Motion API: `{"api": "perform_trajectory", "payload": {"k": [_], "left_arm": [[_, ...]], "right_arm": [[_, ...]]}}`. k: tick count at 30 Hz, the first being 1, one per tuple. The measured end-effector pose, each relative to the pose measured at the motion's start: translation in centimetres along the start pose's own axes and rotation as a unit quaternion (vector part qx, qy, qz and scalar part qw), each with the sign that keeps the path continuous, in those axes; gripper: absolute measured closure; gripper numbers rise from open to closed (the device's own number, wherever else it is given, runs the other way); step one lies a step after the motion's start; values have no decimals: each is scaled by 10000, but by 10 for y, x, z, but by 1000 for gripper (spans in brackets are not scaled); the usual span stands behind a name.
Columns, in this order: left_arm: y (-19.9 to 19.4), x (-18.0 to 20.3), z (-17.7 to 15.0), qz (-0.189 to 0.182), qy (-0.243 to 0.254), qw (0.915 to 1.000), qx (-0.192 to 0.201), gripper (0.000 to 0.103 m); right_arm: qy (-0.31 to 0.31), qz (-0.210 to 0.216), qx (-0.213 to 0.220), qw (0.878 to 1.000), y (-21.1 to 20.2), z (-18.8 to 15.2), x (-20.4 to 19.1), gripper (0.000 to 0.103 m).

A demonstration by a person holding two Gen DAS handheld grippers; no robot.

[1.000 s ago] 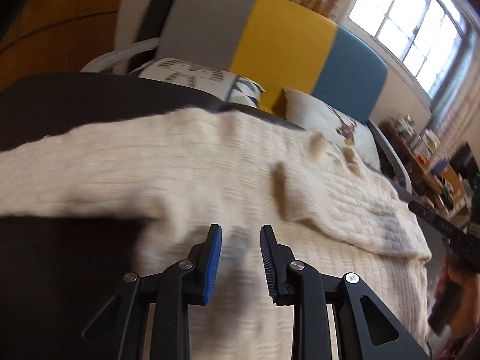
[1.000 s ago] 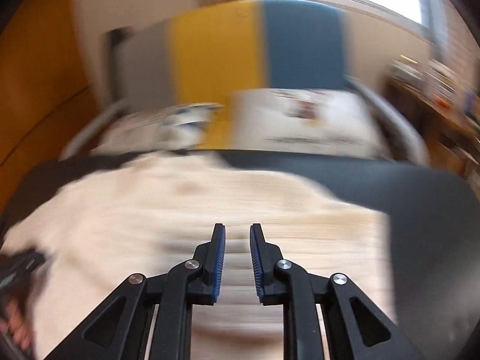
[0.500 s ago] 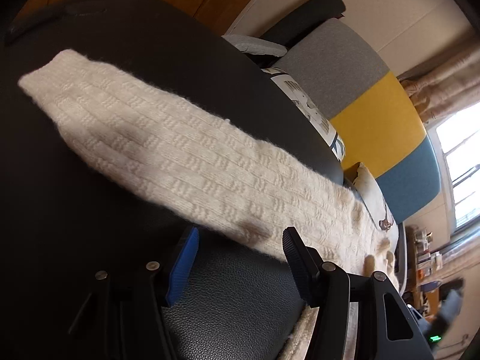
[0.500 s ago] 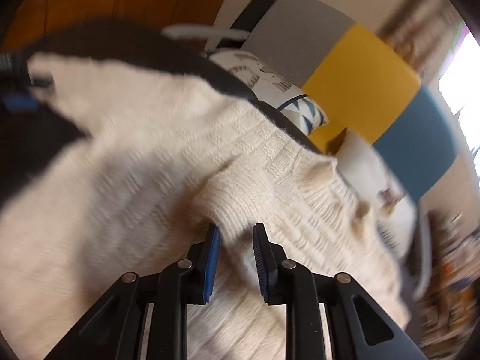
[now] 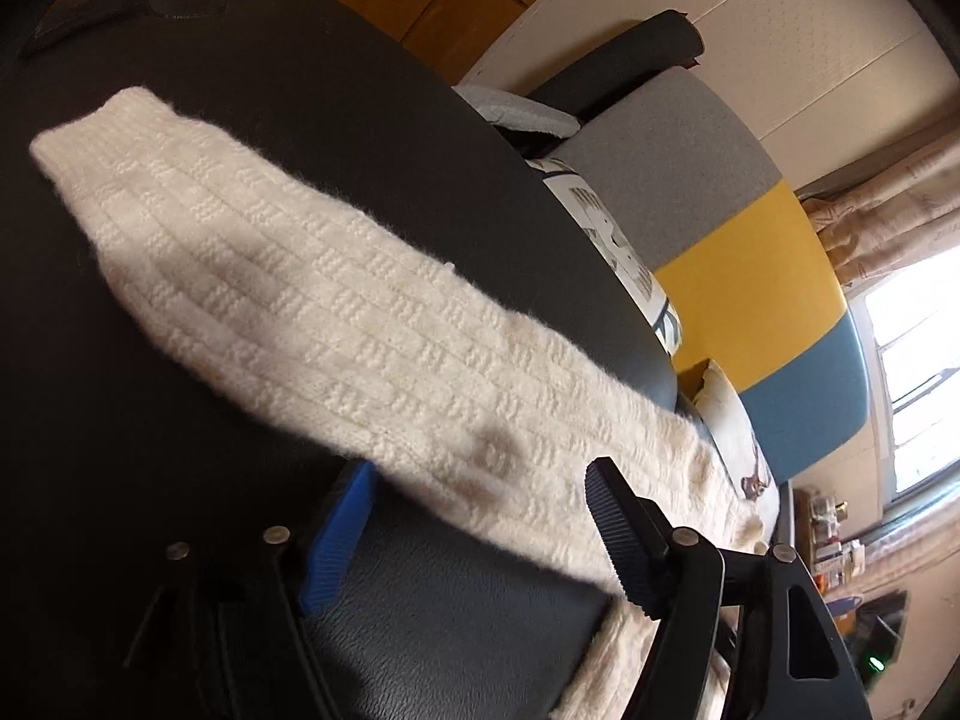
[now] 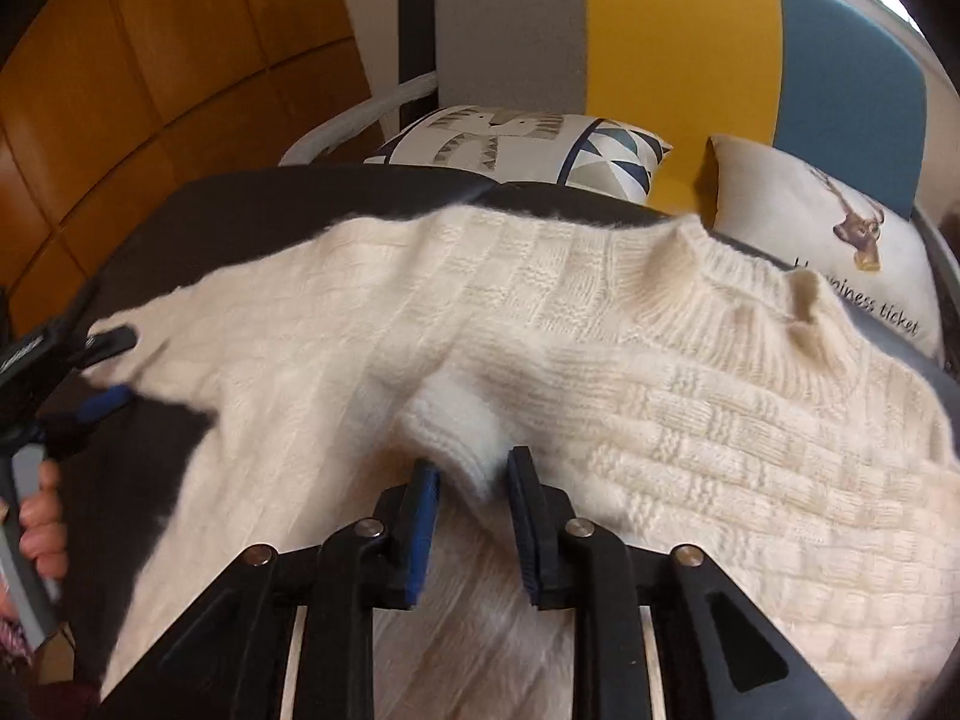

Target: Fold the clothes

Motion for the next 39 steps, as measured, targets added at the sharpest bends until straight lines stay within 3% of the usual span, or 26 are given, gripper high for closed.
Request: {"api": "perform_trajectory", "payload": {"k": [2,8,13,16,20,22,28,30,31,32,33,34,39], "left_arm": [[-1,-2,3,-38,-190,9998,92,30],[-5,-22,22,-246,-1017,9935,459,30],[-14,-53,52,-404,-1810,9787,876,30],[-23,-74,72,-411,-2135,9695,1127,30],[-42,-105,96,-269,-2375,9592,1509,30],[-44,-112,104,-408,-2433,9583,1444,30],[-60,-135,121,-268,-2390,9563,1663,30],[-58,-137,125,-311,-2290,9602,1570,33],[-55,-136,126,-235,-2160,9647,1487,49],[-53,-138,126,-103,-2023,9695,1380,76],[-50,-140,126,11,-1914,9732,1274,87],[-47,-143,125,45,-1892,9746,1194,93],[-49,-137,124,-48,-1737,9753,1365,95]], "right_arm": [[202,123,260,9994,-15,1,1,80],[825,86,131,9965,-10,-17,15,80],[1260,344,69,9914,0,-30,28,80],[1062,204,57,9941,1,-30,23,80],[1001,128,102,9948,3,-30,20,80],[1166,188,144,9929,-1,-29,23,80],[1382,135,355,9897,-10,-21,31,80],[1397,75,409,9893,-12,-19,33,80],[1448,96,334,9888,-8,-20,35,80],[1499,116,259,9883,-5,-21,36,80],[1550,136,183,9876,-1,-22,37,80],[1601,156,108,9869,3,-23,39,80],[1923,225,155,9809,-9,-25,50,80]]}}
Point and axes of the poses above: each gripper's, at about its wrist camera, not at the fingertips, and y roughly the way its jaws point, x to its right, z to its top, the point moved 7 cm from there along y, roughly the way its jaws point, and after that the axes turned 12 degrees about -z, right-handed, at the moved point
